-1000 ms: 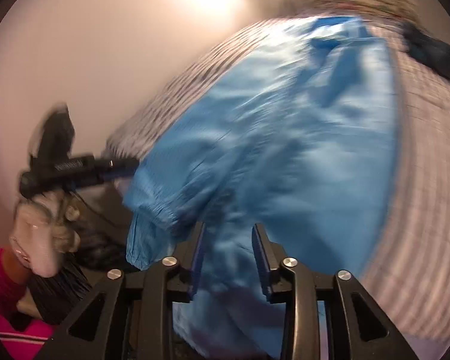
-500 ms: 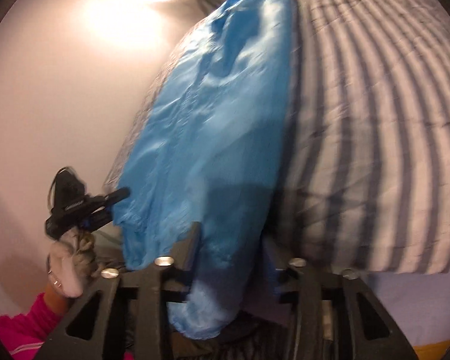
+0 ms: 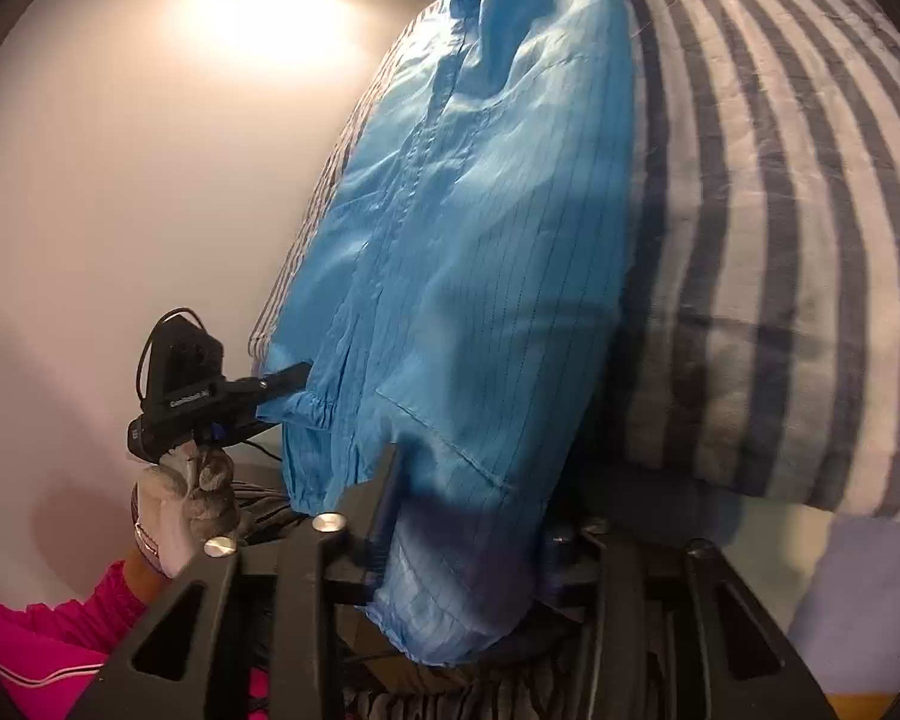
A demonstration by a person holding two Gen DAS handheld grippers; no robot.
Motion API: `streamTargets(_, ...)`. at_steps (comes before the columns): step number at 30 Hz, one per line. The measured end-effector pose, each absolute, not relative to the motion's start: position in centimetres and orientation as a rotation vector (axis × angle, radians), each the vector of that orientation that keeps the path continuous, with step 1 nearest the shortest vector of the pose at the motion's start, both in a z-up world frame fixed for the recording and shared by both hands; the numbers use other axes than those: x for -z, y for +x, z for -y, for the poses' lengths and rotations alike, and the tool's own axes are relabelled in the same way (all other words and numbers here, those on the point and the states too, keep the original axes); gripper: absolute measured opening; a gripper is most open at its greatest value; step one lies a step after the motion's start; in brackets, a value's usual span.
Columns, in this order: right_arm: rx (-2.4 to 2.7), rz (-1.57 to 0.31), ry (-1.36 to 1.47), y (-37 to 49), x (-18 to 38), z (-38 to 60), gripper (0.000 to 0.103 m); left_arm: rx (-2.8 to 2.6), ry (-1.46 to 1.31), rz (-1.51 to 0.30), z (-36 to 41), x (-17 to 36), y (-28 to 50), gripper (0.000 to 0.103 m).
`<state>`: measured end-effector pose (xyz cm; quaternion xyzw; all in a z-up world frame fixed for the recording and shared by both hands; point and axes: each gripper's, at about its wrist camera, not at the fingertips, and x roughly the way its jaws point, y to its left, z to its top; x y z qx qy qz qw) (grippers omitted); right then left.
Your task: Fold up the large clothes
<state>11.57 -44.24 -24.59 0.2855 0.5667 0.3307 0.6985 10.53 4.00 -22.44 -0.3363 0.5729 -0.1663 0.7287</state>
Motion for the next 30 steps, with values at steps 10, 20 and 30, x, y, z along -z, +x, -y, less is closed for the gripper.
streamTargets(10, -0.774, -1.251, 0.649, 13.1, 22.6, 44.2, 0.004, 0.439, -0.796, -1.23, -3.3, 20.1, 11.1, 0.004)
streamTargets(20, -0.804, -1.136, 0.831, 16.0, 19.2, 45.4, 0.003, 0.503, -0.81, -1.153, -2.8, 15.0, 16.7, 0.003)
streamTargets(30, -0.71, -1.096, 0.724, 24.4, 16.4, 44.1, 0.003, 0.464, -0.669, -1.136, -1.8, 12.4, 26.3, 0.003)
